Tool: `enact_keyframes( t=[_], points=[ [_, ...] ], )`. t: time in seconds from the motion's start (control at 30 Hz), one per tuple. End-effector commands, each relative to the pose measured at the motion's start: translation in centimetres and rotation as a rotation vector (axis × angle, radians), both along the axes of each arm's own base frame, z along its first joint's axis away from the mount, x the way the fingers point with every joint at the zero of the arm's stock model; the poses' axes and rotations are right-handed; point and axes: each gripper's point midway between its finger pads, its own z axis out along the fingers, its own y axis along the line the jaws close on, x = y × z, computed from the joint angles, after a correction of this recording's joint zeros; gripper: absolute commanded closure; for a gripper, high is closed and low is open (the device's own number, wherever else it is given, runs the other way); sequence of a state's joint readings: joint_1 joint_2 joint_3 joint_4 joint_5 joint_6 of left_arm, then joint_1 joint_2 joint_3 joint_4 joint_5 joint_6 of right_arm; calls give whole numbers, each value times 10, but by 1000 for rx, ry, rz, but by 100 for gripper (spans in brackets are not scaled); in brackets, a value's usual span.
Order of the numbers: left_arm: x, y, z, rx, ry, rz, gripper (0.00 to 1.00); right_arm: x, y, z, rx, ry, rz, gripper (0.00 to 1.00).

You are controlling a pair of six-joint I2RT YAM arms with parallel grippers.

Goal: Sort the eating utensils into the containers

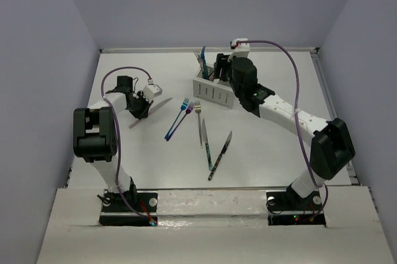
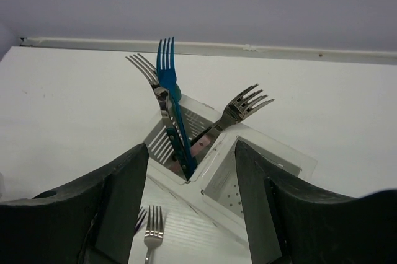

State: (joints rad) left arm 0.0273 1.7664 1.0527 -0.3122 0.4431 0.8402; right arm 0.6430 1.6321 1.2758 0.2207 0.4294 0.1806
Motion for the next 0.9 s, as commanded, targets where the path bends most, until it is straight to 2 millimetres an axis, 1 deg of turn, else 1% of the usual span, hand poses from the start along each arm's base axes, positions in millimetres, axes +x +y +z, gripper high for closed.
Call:
enact_keyframes(
  t=[0.0,0.03,0.07,0.13,0.17,0.2,0.23,0.27,0.3,0.33,0.37,0.4,0.43,0.47,0.5,0.53,0.57,0.6,0.63,0.67,0.7,0.73,0.77,0.8,0.83,0.87],
  points=[
    [-25,-4,-7,-26,97,31,100,-16,-7,36,78,-58,0,36],
    [-21,-5,-1,-34,71,45,100,-18,-7,37,86,-56,4,36],
    [-10,-5,18,-46,-9,59,100,-22,-8,41,99,-58,9,36],
    [-5,-11,39,-101,-70,90,100,-27,-5,40,121,-46,34,36],
    [4,-11,66,-125,-163,105,100,-31,-1,43,130,-39,67,36],
    [7,-13,80,-147,-202,119,100,-33,3,44,140,-32,89,35],
    [13,-17,110,-191,-287,145,100,-36,8,46,155,-21,114,34],
    [15,-18,125,-216,-327,158,100,-42,19,42,158,10,184,32],
    [16,-21,139,-241,-365,162,100,-45,27,43,165,22,228,31],
    [13,-26,152,-285,-388,168,100,-47,35,52,190,21,267,29],
    [13,-28,165,-308,-422,169,100,-51,42,55,205,30,308,27],
    [11,-31,189,-333,-485,155,100,-58,53,58,220,45,377,25],
    [7,-39,204,-380,-485,143,100,-58,60,65,255,51,403,22],
    [6,-43,213,-407,-482,137,100,-64,70,69,274,60,460,20],
    [5,-47,220,-434,-479,129,100,-65,75,72,290,64,484,17],
    [1,-56,233,-480,-481,91,100,-62,83,69,312,88,502,11],
    [-1,-61,242,-520,-480,88,100,-61,90,85,337,70,530,9],
    [-1,-66,247,-540,-478,80,100,-66,103,90,353,76,574,9],
    [-1,-70,252,-555,-479,75,100,-66,111,95,364,74,593,9],
    [0,-75,259,-563,-493,66,100,-67,129,107,378,57,626,11],
    [0,-78,263,-575,-493,69,100,-69,139,112,379,46,644,14],
    [2,-77,266,-579,-502,77,100,-75,153,116,378,38,670,19],
    [3,-78,270,-587,-515,79,100,-69,166,107,376,55,672,24],
    [0,-90,272,-603,-507,53,100,-65,170,124,398,25,678,27],
    [-1,-92,276,-616,-505,56,100,-66,179,125,422,40,691,35],
    [-2,-96,279,-625,-511,46,100,-59,188,111,428,69,689,36]
  ],
)
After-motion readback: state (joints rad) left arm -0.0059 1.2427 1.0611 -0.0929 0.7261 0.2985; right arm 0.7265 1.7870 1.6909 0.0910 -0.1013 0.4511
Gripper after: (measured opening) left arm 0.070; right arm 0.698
